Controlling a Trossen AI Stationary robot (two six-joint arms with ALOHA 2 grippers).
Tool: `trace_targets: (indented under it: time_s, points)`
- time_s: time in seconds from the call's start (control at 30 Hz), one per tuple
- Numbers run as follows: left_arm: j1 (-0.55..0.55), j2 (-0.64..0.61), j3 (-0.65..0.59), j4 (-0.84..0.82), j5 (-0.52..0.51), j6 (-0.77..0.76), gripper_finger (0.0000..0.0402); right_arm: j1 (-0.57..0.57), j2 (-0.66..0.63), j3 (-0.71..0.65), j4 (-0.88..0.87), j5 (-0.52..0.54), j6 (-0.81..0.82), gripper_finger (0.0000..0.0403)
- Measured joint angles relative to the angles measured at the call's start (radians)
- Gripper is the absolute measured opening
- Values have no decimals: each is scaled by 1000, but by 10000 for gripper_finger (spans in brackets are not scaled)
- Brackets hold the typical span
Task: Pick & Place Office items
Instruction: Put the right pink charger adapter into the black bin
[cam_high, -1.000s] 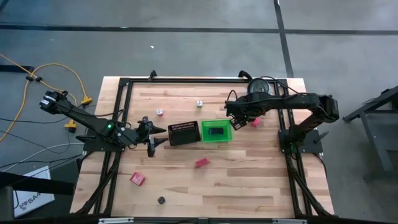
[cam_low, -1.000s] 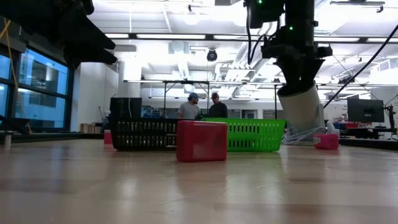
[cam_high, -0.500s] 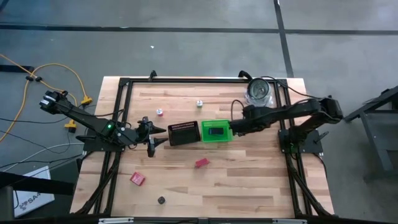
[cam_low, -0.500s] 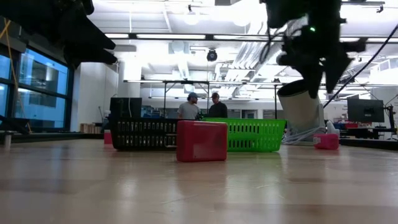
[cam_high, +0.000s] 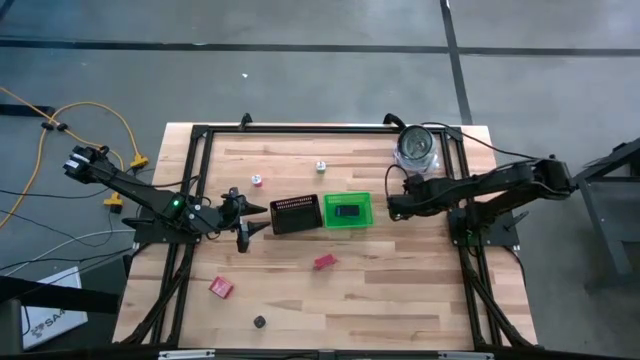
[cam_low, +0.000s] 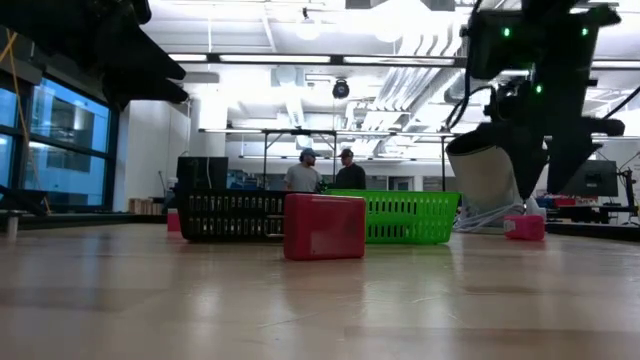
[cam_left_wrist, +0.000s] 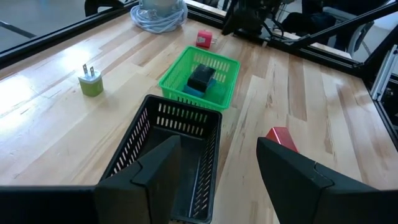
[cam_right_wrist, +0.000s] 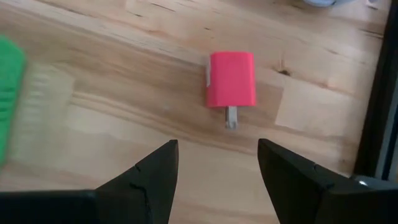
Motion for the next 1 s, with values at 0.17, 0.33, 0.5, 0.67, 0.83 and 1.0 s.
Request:
trace_targets:
  time_s: [0.17,0.33,0.5,0.67,0.83,1.0]
  points:
    - [0,0,0,0,0,0,204,0,1,-56,67,23,-2,207]
    - [0,0,0,0,0,0,204,0,2,-92,117,63,-2,207]
    - [0,0,0,0,0,0,204,0,2,-106,128,77,3,207]
    - [0,0,0,0,0,0,204,0,2,-129,146,83,6,207]
    - [0,0,0,0,0,0,204,0,2,-149,184,105,6,207]
    - [0,0,0,0,0,0,204,0,2,-153,188,120,2,207]
